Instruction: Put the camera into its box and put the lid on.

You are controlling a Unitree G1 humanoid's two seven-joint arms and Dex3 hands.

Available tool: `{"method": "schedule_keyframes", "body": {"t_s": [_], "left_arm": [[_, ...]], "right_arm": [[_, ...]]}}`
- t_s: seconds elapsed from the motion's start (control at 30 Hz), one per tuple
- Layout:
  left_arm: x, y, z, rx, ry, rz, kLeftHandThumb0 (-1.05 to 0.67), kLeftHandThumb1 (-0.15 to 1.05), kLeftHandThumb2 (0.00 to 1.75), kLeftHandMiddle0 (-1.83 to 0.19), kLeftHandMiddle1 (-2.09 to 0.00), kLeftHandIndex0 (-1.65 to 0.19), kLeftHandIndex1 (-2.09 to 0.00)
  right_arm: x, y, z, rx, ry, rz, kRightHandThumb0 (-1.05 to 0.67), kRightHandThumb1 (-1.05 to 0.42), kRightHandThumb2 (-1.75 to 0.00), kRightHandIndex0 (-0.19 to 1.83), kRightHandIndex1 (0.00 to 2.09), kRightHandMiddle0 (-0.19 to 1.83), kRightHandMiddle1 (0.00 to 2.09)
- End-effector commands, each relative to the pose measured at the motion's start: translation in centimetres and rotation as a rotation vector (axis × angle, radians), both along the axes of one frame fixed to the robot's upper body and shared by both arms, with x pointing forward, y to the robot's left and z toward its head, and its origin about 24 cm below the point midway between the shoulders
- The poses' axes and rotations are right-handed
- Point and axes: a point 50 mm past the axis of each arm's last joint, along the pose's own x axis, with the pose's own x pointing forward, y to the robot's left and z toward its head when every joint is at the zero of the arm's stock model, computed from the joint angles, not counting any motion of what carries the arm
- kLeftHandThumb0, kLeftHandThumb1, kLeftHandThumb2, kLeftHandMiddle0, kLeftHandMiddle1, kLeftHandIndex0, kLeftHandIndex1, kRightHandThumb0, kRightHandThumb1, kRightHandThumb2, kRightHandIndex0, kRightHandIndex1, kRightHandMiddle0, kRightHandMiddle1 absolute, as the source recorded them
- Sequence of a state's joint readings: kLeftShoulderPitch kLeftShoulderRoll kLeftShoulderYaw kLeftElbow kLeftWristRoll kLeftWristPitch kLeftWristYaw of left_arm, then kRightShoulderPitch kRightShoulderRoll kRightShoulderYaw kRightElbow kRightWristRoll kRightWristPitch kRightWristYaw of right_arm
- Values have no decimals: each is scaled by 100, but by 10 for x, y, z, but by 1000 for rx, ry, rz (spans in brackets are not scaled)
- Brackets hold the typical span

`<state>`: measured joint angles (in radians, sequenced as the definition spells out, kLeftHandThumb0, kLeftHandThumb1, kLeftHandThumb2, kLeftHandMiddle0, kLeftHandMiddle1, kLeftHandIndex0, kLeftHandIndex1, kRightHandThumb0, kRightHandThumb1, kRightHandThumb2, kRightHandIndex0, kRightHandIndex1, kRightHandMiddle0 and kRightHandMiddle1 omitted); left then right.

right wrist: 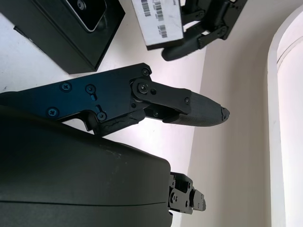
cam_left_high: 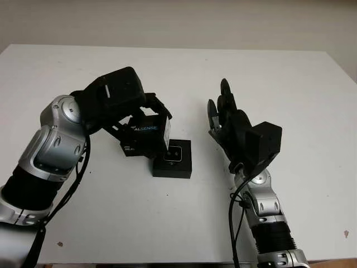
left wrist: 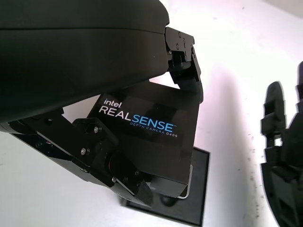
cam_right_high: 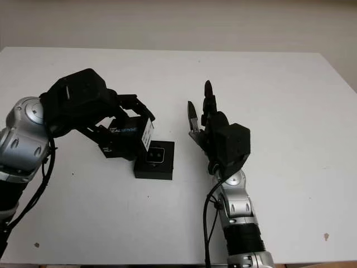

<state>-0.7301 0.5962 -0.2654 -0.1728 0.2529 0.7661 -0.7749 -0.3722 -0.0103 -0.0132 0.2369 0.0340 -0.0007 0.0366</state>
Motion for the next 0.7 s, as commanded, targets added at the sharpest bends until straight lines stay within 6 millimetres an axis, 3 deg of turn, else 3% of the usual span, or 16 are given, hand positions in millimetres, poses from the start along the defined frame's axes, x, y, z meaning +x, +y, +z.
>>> {"method": "schedule_keyframes", "body": {"t_s": [0.0, 0.67], "left_arm": [[-1, -3, -3, -33, -6, -9, -17, 92, 5, -37, -148, -33, -158], [-6, -14, -18, -84, -2, -9, -14, 92, 5, -41, -153, -35, -164]], "right_arm": [[0, 0, 1, 6, -12, -5, -70, -105, -61, -19, 2, -18, 5], [-1, 3, 1, 8, -20, -14, -69, -105, -59, -19, 4, -17, 6]]}}
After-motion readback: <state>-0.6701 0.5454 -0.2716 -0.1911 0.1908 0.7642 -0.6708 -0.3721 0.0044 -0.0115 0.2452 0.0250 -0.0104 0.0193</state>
